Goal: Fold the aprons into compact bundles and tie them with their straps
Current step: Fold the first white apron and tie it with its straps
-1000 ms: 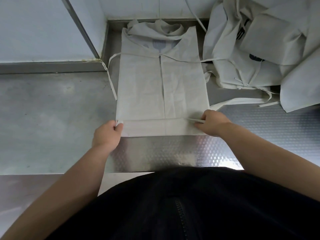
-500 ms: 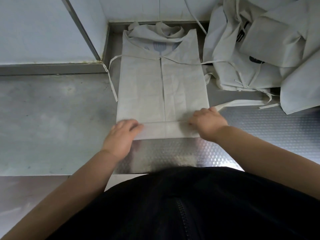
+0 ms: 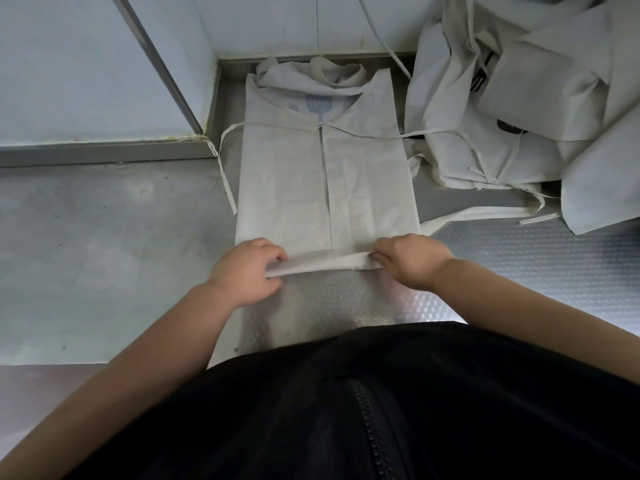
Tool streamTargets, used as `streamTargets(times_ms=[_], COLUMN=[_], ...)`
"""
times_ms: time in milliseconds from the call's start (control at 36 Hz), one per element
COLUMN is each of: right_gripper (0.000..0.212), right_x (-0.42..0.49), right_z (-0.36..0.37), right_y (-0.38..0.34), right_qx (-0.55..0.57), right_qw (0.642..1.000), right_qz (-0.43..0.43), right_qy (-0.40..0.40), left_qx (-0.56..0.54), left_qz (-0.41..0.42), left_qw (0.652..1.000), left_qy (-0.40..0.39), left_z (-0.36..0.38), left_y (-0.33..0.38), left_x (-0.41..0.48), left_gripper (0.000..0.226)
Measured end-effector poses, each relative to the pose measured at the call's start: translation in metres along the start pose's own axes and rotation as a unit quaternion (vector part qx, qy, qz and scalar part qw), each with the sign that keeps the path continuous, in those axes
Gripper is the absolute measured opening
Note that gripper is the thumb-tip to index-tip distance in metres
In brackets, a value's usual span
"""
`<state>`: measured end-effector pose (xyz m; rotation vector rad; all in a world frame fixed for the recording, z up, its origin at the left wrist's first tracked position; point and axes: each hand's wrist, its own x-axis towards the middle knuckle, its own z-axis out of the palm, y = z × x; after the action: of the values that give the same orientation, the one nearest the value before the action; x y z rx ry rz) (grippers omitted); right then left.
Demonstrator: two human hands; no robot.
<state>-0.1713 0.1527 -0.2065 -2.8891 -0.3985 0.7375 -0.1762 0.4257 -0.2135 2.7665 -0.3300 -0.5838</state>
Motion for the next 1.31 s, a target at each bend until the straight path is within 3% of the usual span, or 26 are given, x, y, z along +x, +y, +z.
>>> streamTargets(times_ms=[139, 306, 472, 611, 667, 778, 833, 889, 944, 1028, 1083, 1194, 1306], right_gripper=[0.043, 0.034, 0.032, 0.026, 0.028, 0.030, 0.035, 0.056, 0.069, 0.051, 0.038, 0.039, 0.042], right_x=[0.011, 0.027, 0.048, 0.052, 0.049, 0.044, 0.040, 0.035, 0.031, 0.035, 0.040, 0.047, 0.059], right_z=[-0.017, -0.034, -0.032, -0.030, -0.031, -0.014, -0.006, -0.003, -0.002, -0.001, -0.009, -0.036, -0.055], right_y=[0.007, 0.018, 0.027, 0.022, 0.017, 0.013, 0.013, 0.017, 0.021, 0.025, 0.021, 0.016, 0.022], right_qx=[0.032, 0.073, 0.096, 0.098, 0.006, -0.189, -0.164, -0.099, -0.088, -0.054, -0.045, -0.023, 0.000], right_qw=[0.997, 0.992, 0.988, 0.984, 0.993, 0.977, 0.981, 0.993, 0.994, 0.992, 0.991, 0.999, 0.998], right_qz=[0.005, 0.021, 0.091, 0.145, 0.114, -0.044, -0.064, -0.056, -0.064, -0.096, -0.089, -0.034, -0.018], right_qy=[-0.071, -0.102, -0.086, -0.029, 0.029, 0.090, 0.076, 0.028, 0.001, 0.066, 0.089, -0.001, -0.066], left_qx=[-0.081, -0.218, -0.187, -0.122, -0.049, 0.088, 0.072, 0.017, 0.000, 0.019, 0.017, -0.051, -0.127], left_qz=[-0.057, -0.126, -0.195, -0.201, -0.163, 0.076, 0.078, 0.046, 0.036, 0.043, 0.036, 0.039, -0.026], left_qw=[0.995, 0.968, 0.961, 0.967, 0.978, 0.984, 0.991, 0.997, 0.999, 0.999, 0.999, 0.996, 0.991], left_qy=[-0.006, 0.010, 0.059, 0.096, 0.122, 0.137, 0.083, 0.061, 0.040, 0.005, 0.007, 0.065, 0.018], left_z=[-0.016, -0.024, -0.021, -0.015, -0.012, -0.002, 0.002, 0.004, 0.002, -0.001, -0.001, -0.010, -0.033], left_y=[-0.004, -0.023, -0.025, -0.019, -0.019, -0.014, -0.010, -0.010, -0.010, -0.014, -0.016, -0.018, -0.022], left_x=[0.007, 0.021, 0.037, 0.040, 0.040, 0.040, 0.037, 0.036, 0.032, 0.031, 0.033, 0.040, 0.055], left_gripper=[0.021, 0.009, 0.008, 0.032, 0.047, 0.058, 0.054, 0.043, 0.057, 0.076, 0.071, 0.033, 0.016])
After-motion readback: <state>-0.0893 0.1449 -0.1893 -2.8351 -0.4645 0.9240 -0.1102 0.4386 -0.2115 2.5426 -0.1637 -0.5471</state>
